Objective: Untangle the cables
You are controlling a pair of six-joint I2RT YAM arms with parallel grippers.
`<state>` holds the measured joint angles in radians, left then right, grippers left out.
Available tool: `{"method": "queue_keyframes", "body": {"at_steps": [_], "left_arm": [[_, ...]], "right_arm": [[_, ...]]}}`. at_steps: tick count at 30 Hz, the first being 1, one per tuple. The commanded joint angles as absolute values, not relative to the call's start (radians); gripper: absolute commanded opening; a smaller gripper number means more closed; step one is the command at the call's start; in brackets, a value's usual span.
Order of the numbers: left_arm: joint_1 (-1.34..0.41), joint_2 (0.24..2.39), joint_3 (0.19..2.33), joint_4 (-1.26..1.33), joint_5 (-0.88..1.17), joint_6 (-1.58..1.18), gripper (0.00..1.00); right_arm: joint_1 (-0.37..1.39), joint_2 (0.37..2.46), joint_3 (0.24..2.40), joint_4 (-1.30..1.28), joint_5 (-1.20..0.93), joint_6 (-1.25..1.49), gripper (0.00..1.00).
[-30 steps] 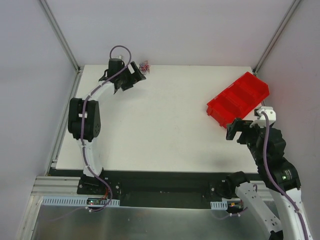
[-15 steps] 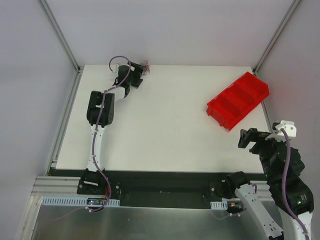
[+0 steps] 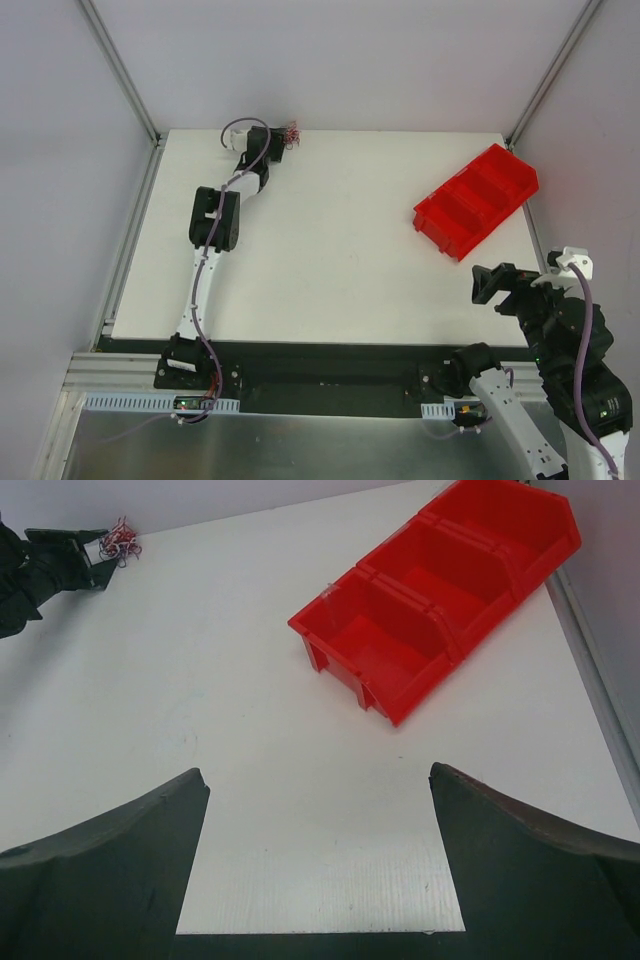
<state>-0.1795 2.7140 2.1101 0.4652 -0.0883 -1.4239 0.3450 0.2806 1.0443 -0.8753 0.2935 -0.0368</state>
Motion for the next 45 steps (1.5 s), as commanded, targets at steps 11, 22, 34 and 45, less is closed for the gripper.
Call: {"method": "queue_keyframes", "body": {"at_steps": [11,22,34,45], "left_arm": [[-0.16,2.314,1.561,0.644,0.132,-1.271,0.01],[-0.353,1.724,0.59,0.939,0.441,-1.236,0.02],[-0.632,1.333,0.463,0.475,0.451,-0.84,0.46],[-0.643,1.241,0.497,0.155,0.287,-0.719,0.46]], "right_arm": [[0.348,0.379,0.918,-0.769,0.233,-0.015,0.96],[0.429,0.751,0.717,-0.471,-0.055,0.121,0.98],[0.68,0.9,0.529,-0.195,-0.023,0.262,0.99],[0.765,1.041,0.446,0.185,-0.112,0.356,0.83]]}}
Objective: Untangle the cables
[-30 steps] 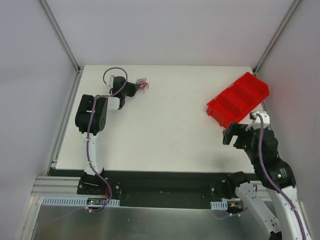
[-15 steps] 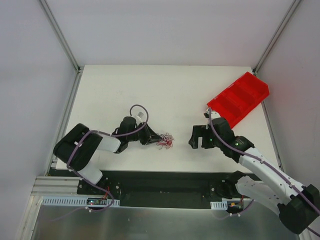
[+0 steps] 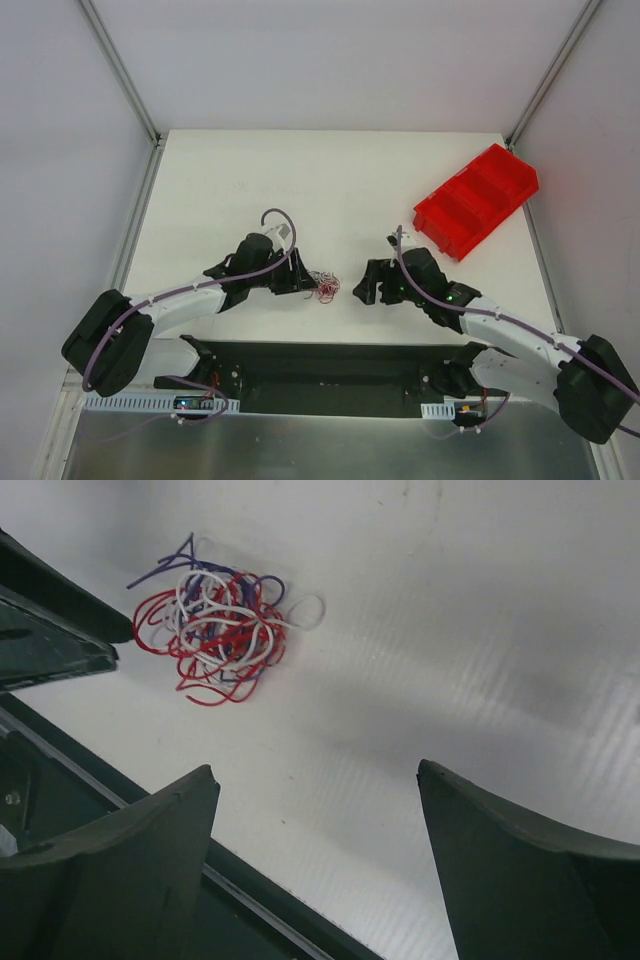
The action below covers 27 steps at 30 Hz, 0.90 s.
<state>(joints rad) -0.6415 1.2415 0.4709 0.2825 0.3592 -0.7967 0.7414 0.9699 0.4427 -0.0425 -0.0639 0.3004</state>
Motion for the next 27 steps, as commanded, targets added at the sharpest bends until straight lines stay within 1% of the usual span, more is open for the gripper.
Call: {"method": "queue_keyframes", "body": {"at_steps": [1,3,4,6,8,9,11,12,13,16,19,20,22,23,24,26,27], "left_arm": [[-0.644,1.246,0.499,0.149,0.276,-0.719,0.44],[-0.644,1.252,0.517,0.121,0.256,-0.707,0.42],[-0.644,1.252,0.526,0.115,0.249,-0.695,0.43],[-0.644,1.238,0.555,0.1,0.242,-0.648,0.49],[-0.644,1.229,0.595,0.069,0.245,-0.585,0.6],[-0.644,1.233,0.616,0.057,0.248,-0.568,0.64],[-0.644,1.256,0.644,0.035,0.252,-0.56,0.65],[-0.644,1.272,0.65,0.037,0.259,-0.563,0.64],[-0.644,1.296,0.658,0.037,0.267,-0.566,0.61],[-0.644,1.377,0.687,0.046,0.29,-0.577,0.44],[-0.644,1.426,0.693,0.08,0.31,-0.592,0.38],[-0.644,1.439,0.693,0.089,0.313,-0.592,0.36],[-0.644,1.45,0.696,0.097,0.314,-0.592,0.3],[-0.644,1.445,0.695,0.095,0.31,-0.591,0.26],[-0.644,1.437,0.692,0.094,0.301,-0.589,0.22],[-0.644,1.404,0.686,0.088,0.261,-0.578,0.13],[-0.644,1.385,0.684,0.071,0.227,-0.575,0.07]], "right_arm": [[0.77,1.08,0.457,0.214,-0.127,0.357,0.8],[0.779,1.158,0.492,0.241,-0.135,0.367,0.77],[0.781,1.19,0.508,0.248,-0.137,0.368,0.77],[0.782,1.236,0.541,0.259,-0.133,0.371,0.74],[0.782,1.267,0.566,0.265,-0.132,0.361,0.69],[0.782,1.281,0.578,0.267,-0.135,0.354,0.67],[0.782,1.31,0.601,0.267,-0.15,0.344,0.66],[0.785,1.327,0.609,0.271,-0.162,0.345,0.65],[0.787,1.339,0.607,0.285,-0.169,0.351,0.65],[0.796,1.382,0.601,0.34,-0.193,0.374,0.64],[0.807,1.42,0.606,0.373,-0.199,0.379,0.62],[0.808,1.433,0.61,0.377,-0.201,0.382,0.59],[0.81,1.463,0.62,0.383,-0.21,0.388,0.47],[0.811,1.477,0.626,0.382,-0.21,0.39,0.37],[0.811,1.482,0.624,0.376,-0.193,0.39,0.22],[0.808,1.459,0.621,0.336,-0.141,0.387,0.05],[0.805,1.435,0.617,0.307,-0.108,0.379,0.01]]}}
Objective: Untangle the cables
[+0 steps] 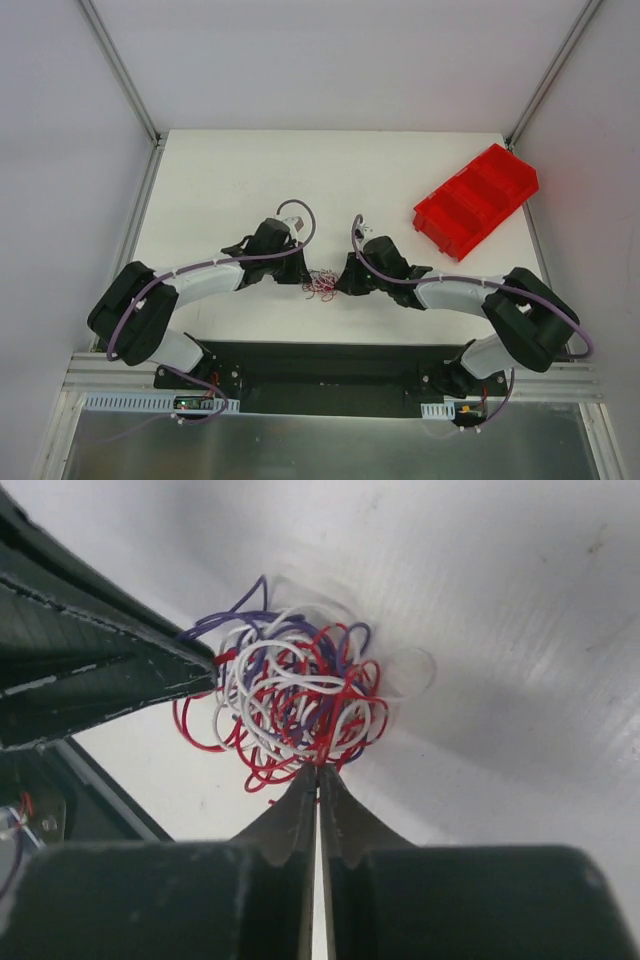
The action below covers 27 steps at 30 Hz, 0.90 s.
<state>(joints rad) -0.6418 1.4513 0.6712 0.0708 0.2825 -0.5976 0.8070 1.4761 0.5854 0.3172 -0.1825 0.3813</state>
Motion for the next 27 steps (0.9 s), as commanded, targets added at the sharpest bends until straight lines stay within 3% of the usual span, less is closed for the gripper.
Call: {"method": "queue_keyframes", "body": {"at_steps": [1,10,19,27], "left_arm": [[-0.644,1.362,0.689,0.048,0.195,-0.571,0.0],[-0.641,1.047,0.686,-0.164,-0.263,-0.597,0.0],[-0.638,0.845,0.695,-0.213,-0.386,-0.545,0.0],[-0.638,0.694,0.681,-0.383,-0.744,-0.63,0.0]], "right_arm": [[0.804,1.41,0.612,0.27,-0.074,0.365,0.01],[0.785,1.051,0.592,-0.191,0.461,0.259,0.01],[0.733,0.804,0.615,-0.425,0.695,0.261,0.01],[0.68,0.657,0.64,-0.633,0.899,0.348,0.01]]}}
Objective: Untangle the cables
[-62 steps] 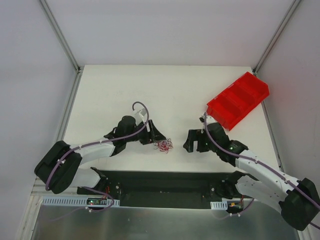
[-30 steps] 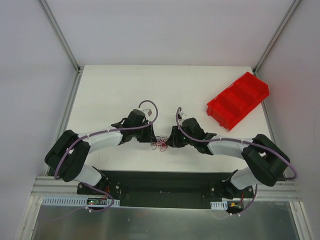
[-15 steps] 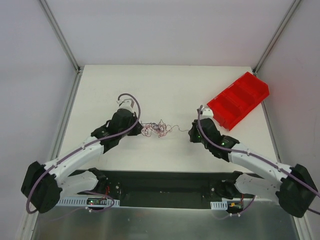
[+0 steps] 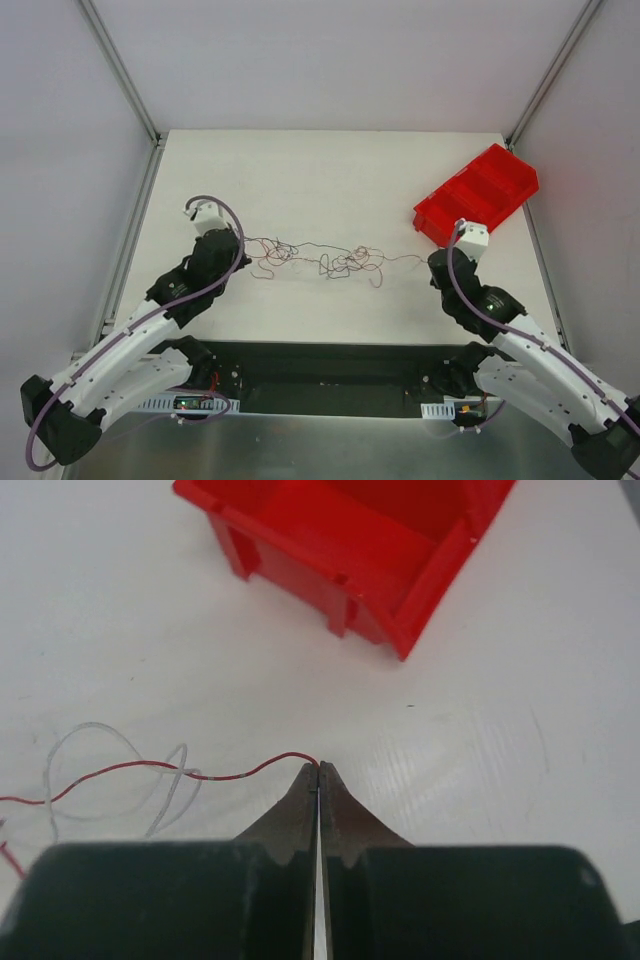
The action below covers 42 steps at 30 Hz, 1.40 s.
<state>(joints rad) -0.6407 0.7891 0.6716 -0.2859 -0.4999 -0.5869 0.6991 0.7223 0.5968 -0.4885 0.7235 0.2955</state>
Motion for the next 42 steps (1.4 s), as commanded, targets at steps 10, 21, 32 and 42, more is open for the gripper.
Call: {"method": "queue_keyframes", "body": {"at_steps": [10,21,32,42], "left_arm": [[-0.637,0.598,0.678,-0.436,-0.851,-0.624,0.0],[-0.637,0.615,0.75,-0.457,-0.903,-0.589,0.0],[-0.637,0.692,0.789,-0.457,-0.855,-0.469,0.02],[-0.637,0.831,0.706,-0.309,-0.424,-0.54,0.94]], "right_arm": [[0.673,0.589,0.646,-0.615,0.942,0.278,0.0],[0.67,0.604,0.701,-0.524,0.89,0.114,0.01],[0.672,0.875,0.785,-0.319,0.349,-0.038,0.13],[0.67,1.065,0.737,-0.303,0.152,0.046,0.66]]}}
